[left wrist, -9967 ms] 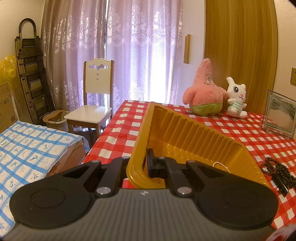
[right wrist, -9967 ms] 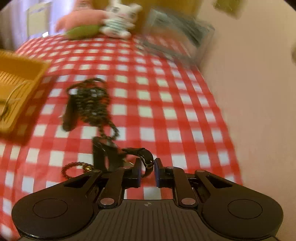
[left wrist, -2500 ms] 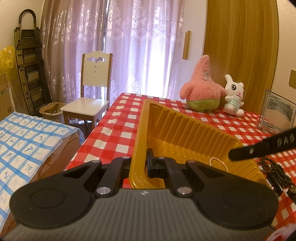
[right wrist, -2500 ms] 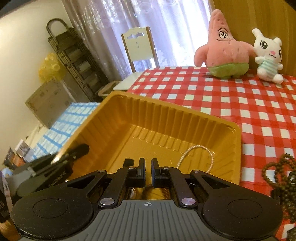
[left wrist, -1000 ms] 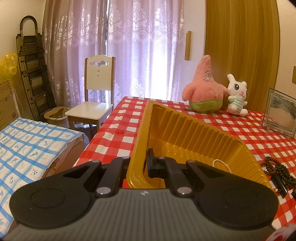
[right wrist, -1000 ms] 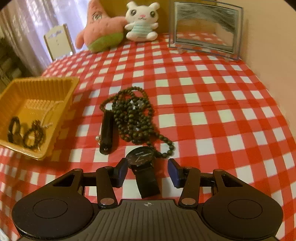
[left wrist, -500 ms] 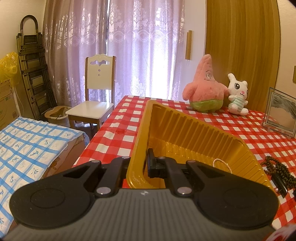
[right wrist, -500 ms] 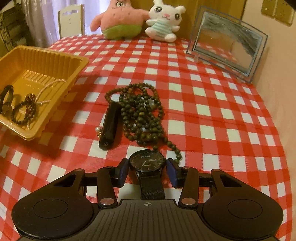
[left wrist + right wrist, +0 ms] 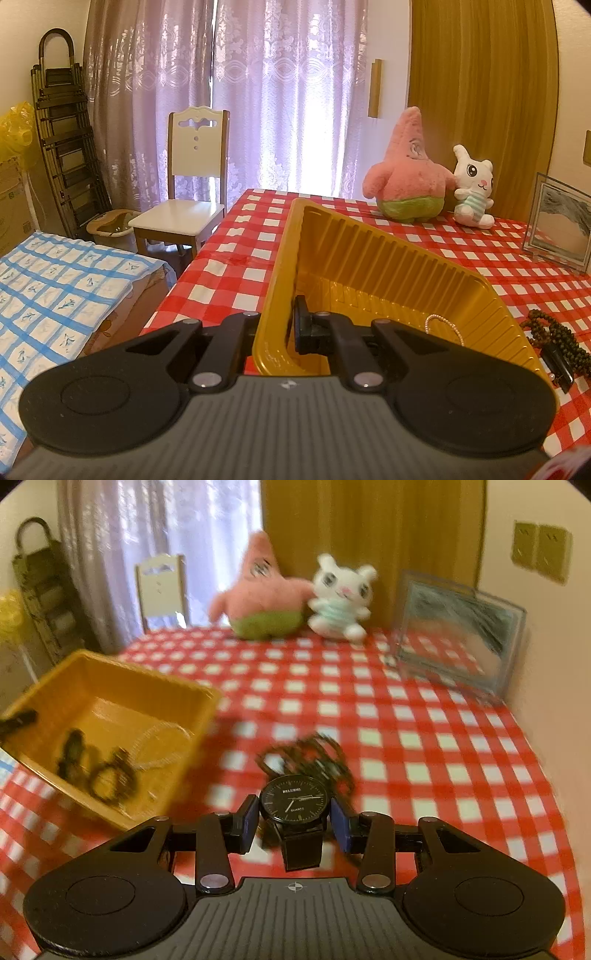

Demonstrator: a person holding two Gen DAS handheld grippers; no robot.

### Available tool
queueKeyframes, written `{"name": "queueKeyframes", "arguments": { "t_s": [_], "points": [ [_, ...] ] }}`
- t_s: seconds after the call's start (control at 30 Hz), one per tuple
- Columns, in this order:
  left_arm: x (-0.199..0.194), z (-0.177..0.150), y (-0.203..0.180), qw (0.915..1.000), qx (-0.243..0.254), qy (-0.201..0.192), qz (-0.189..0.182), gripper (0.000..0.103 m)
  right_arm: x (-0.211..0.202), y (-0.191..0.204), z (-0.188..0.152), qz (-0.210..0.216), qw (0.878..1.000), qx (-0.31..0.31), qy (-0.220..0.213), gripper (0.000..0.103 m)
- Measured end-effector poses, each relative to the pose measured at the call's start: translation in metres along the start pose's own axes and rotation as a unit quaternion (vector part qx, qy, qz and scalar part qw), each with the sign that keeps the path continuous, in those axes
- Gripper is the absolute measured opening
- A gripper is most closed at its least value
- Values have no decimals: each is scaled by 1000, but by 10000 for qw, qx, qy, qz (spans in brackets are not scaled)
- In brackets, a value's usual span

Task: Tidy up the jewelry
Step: 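Carry the watch into the orange tray and open the right gripper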

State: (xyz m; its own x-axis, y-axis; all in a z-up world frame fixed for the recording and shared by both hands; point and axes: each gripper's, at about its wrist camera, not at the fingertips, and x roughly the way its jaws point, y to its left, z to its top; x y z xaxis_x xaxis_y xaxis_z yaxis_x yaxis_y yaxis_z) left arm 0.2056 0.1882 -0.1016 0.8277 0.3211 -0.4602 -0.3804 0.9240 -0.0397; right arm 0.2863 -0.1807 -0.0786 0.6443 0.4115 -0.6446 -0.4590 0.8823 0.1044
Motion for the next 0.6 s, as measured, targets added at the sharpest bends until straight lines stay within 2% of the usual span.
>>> {"name": "queueKeyframes", "arguments": {
  "t_s": [0.3, 0.5, 0.6],
  "points": [
    [3, -1, -2, 10000, -1, 13, -26, 6, 19, 62, 41, 897, 9951, -144, -397, 42],
    [5, -2, -2, 10000, -49, 25, -32, 6, 60, 112, 46, 1514, 9882, -196, -160, 42],
    [7, -2, -1, 9999, -86, 38, -48, 6, 80, 130, 43, 1682, 9855, -185, -73, 42]
  ]
}}
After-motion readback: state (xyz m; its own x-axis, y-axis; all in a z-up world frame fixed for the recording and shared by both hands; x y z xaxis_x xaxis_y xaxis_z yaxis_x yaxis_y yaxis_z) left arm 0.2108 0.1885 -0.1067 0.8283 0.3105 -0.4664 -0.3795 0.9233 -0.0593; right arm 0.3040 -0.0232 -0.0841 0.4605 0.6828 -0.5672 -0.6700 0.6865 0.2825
